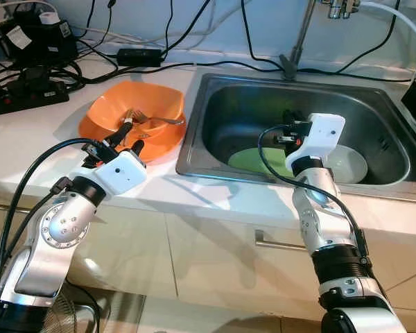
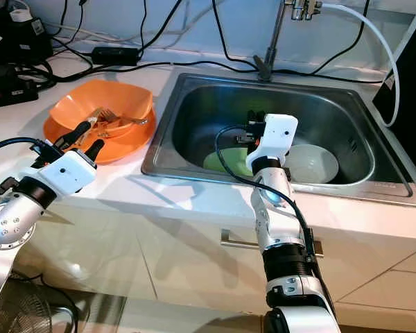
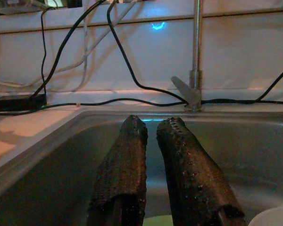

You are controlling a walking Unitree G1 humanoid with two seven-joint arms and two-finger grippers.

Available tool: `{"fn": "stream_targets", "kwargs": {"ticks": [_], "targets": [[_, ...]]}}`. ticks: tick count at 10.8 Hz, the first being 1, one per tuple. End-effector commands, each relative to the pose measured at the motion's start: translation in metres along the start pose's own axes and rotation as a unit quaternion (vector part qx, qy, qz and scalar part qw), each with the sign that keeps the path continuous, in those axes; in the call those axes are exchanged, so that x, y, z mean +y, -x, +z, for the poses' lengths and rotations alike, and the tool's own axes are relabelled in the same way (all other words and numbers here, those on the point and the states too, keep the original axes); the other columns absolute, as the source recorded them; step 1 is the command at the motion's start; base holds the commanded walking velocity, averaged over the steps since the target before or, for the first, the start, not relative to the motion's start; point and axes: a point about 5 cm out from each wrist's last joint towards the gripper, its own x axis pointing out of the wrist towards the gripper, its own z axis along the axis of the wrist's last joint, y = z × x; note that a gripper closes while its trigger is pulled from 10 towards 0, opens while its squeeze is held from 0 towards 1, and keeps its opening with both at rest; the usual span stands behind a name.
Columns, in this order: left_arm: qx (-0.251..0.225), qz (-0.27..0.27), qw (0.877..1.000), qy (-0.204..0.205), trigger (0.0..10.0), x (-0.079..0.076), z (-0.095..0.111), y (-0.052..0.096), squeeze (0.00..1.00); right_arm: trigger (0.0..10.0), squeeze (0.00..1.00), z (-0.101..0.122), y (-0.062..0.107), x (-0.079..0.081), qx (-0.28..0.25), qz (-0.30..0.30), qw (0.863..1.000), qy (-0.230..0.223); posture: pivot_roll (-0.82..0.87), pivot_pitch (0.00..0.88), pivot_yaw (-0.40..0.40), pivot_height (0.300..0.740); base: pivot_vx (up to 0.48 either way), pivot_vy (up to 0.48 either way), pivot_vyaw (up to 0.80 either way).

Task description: Kitchen organization

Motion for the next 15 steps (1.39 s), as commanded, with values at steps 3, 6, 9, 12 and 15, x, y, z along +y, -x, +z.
{"fn": "stream_targets", "kwargs": {"ticks": [3, 6, 9, 12, 15], "targets": [[0.004, 0.014, 1.0, -0.025, 4.9, 0.01, 0.001, 0.004, 0.0, 10.0, 0.0, 0.0, -0.003, 0.003, 0.003, 0.006, 1.0, -0.003, 0.25, 0.065, -0.033, 0.74, 0.0, 0.0, 0.0], [0.007, 0.019, 0.999, -0.031, 0.0, 0.012, 0.002, 0.002, 0.0, 10.0, 0.0, 0.001, -0.004, 0.003, 0.003, 0.005, 1.0, -0.004, 0.24, 0.061, -0.033, 0.74, 0.0, 0.0, 0.0], [0.007, 0.023, 0.999, -0.037, 0.0, 0.015, 0.002, 0.001, 0.0, 10.0, 0.0, 0.001, -0.004, 0.003, 0.003, 0.005, 1.0, -0.004, 0.25, 0.059, -0.033, 0.74, 0.0, 0.0, 0.0], [-0.009, 0.053, 0.997, -0.053, 0.0, 0.023, 0.01, -0.003, 0.0, 10.0, 0.0, 0.0, -0.004, 0.004, 0.002, 0.005, 1.0, -0.004, 0.25, 0.055, -0.032, 0.74, 0.0, 0.0, 0.0], [-0.084, 0.1, 0.988, -0.081, 0.0, 0.04, 0.041, -0.016, 0.0, 10.0, 0.0, -0.001, -0.005, 0.003, 0.007, 0.002, 1.0, 0.007, 0.25, 0.049, -0.036, 0.74, 0.0, 0.0, 0.0]]}}
